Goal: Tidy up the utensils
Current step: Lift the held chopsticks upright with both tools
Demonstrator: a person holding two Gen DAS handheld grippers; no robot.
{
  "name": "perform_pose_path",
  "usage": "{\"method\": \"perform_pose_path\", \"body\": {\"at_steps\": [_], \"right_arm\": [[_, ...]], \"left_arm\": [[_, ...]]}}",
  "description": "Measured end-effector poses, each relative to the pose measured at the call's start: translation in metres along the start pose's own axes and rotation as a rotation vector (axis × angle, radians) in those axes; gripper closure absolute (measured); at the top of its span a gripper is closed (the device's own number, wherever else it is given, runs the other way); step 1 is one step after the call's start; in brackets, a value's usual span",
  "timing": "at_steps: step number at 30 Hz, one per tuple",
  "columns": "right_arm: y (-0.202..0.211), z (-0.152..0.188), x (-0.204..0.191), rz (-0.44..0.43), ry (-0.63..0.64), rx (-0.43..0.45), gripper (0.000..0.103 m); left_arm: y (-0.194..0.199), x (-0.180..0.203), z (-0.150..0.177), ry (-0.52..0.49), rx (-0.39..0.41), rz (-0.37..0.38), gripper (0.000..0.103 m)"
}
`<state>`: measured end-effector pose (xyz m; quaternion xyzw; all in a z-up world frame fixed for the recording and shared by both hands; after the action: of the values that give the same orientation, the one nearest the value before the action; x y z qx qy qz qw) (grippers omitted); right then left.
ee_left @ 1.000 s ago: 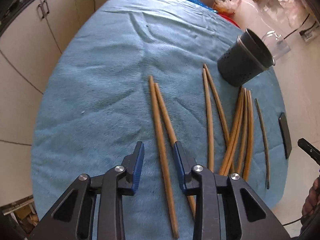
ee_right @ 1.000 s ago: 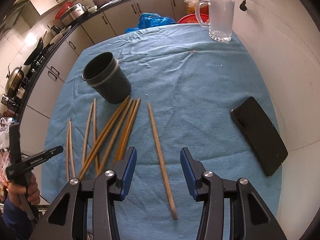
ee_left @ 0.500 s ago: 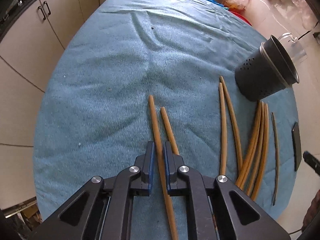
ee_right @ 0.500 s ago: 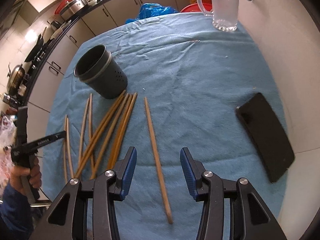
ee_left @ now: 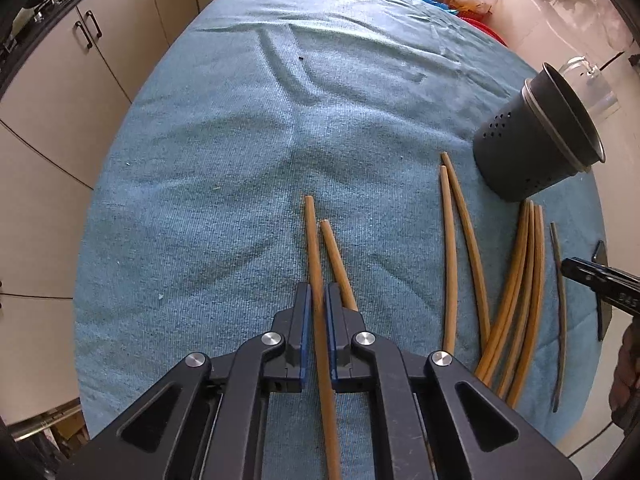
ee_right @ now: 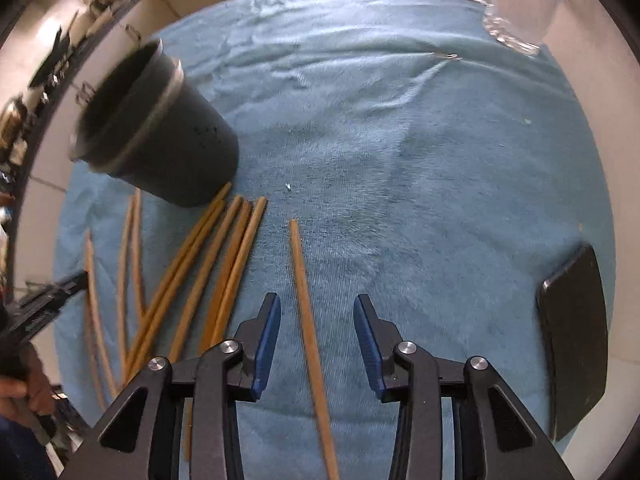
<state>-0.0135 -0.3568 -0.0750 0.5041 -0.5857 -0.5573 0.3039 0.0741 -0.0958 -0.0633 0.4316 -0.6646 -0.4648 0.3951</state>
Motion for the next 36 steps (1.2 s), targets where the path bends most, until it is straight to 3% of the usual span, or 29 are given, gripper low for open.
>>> {"method": "perform_pose_path", "body": {"at_steps": [2, 3, 4, 6, 9, 13, 21, 28, 36], "right_arm": [[-0.005, -0.001, -0.003, 0.025, 0.021, -0.005, 0.071], [-0.005, -0.002, -0.004, 0.033, 0.031, 0.001, 0.076], [-0.007, -0.002, -0.005, 0.038, 0.032, -0.002, 0.089], [-0.008, -0.003, -0.003, 0.046, 0.021, -0.002, 0.096], [-0.006, -0.002, -0.001, 0.021, 0.004, 0.001, 0.096], [0.019, -0.001, -0.003, -0.030, -0.018, 0.067, 0.097], [0.098, 0.010, -0.020, -0.107, -0.013, 0.276, 0.096], [0.152, 0.023, -0.036, -0.104, 0.006, 0.452, 0.097], [0.179, 0.038, -0.045, -0.107, 0.000, 0.535, 0.097]], "left_arm": [[0.000, 0.000, -0.001, 0.005, -0.001, 0.005, 0.097], [-0.001, 0.001, -0.004, 0.008, -0.002, 0.008, 0.097], [-0.002, 0.002, -0.005, 0.009, -0.002, 0.008, 0.097], [-0.001, 0.001, -0.004, 0.013, 0.003, 0.009, 0.097], [0.005, -0.002, 0.002, 0.031, 0.021, 0.033, 0.097], [0.027, -0.002, 0.005, 0.045, 0.083, 0.064, 0.097], [0.101, 0.011, 0.007, 0.017, 0.243, 0.100, 0.097], [0.154, 0.025, 0.013, -0.028, 0.332, 0.140, 0.097], [0.185, 0.034, 0.014, -0.061, 0.374, 0.169, 0.097]]}}
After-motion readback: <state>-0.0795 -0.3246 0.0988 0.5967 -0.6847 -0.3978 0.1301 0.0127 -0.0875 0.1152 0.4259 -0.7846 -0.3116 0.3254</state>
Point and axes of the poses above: each gripper's, at about its wrist camera, not at the fingertips, and y roughly against the way its jaws point, x to its right, z to its underside, the point moved 9 cm from there along -y, roughly the way its jaws point, and after that the axes turned 2 degrees about x, right-handed, at the moved point
